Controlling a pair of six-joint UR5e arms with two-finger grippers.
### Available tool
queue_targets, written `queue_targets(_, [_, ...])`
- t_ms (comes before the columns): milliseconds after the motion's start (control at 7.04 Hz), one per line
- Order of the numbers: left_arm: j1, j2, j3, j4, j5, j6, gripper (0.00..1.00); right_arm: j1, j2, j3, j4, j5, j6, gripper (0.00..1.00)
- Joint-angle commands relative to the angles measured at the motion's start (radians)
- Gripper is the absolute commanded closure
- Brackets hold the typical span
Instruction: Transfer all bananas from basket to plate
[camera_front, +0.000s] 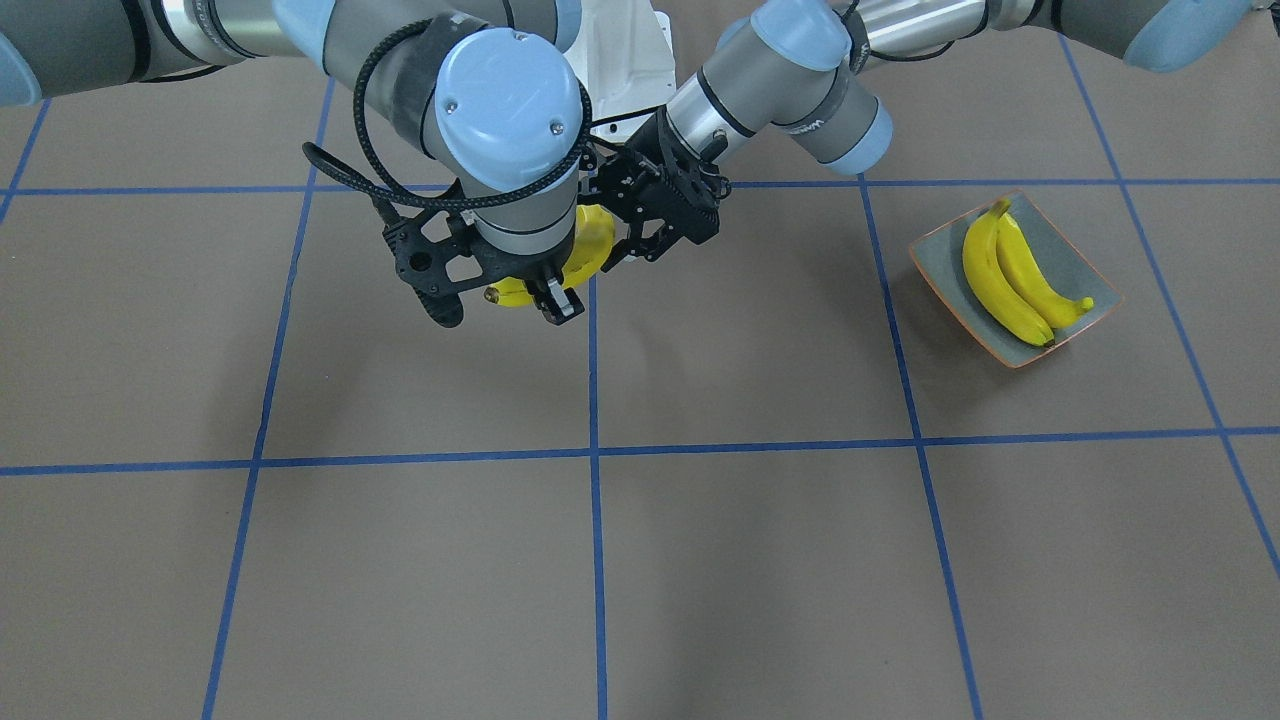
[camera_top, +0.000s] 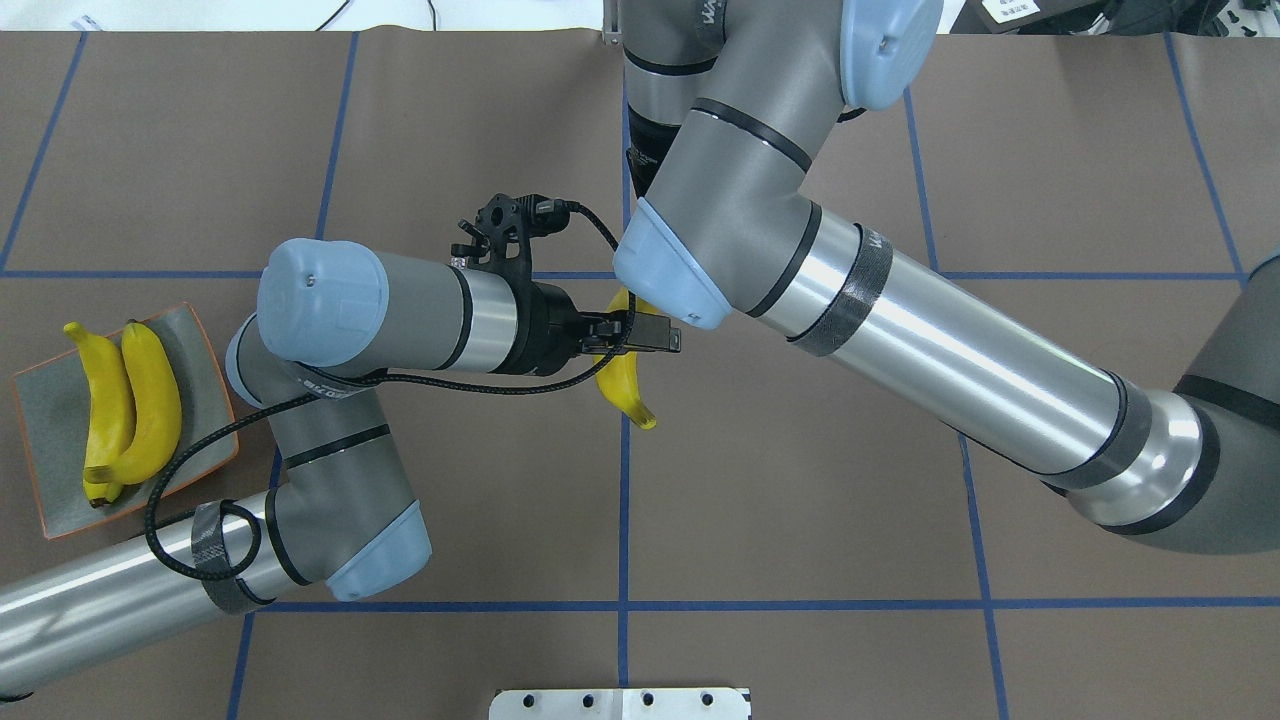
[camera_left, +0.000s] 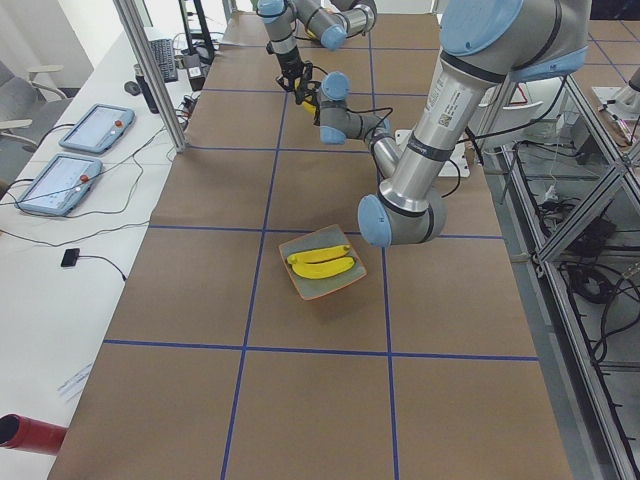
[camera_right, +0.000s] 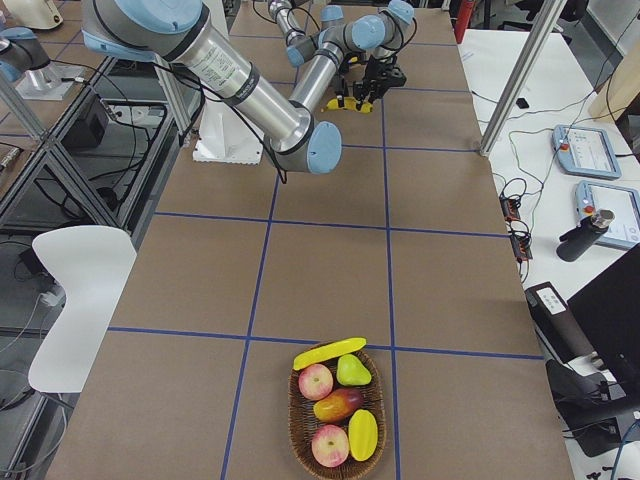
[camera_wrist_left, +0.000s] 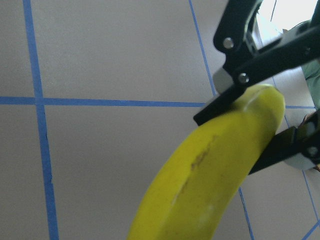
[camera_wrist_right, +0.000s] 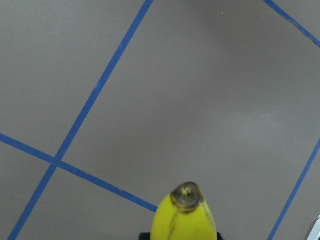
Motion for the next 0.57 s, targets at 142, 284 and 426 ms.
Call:
queue_targets(142, [0.001, 0.001, 0.008, 0.0, 0.0, 0.002, 0.43, 0.0, -0.003, 0.016, 0.0, 0.0, 0.0, 1.0])
queue_targets(284, [0.001, 0.001, 0.008, -0.002, 0.0, 0.002, 0.61, 0.0, -0.003, 0.017, 0.0, 0.0, 0.0, 1.0])
queue_targets(426, [-0.001, 0.001, 0.008, -0.002, 0.0, 0.002, 0.98, 0.0, -0.005, 0.017, 0.0, 0.0, 0.0, 1.0])
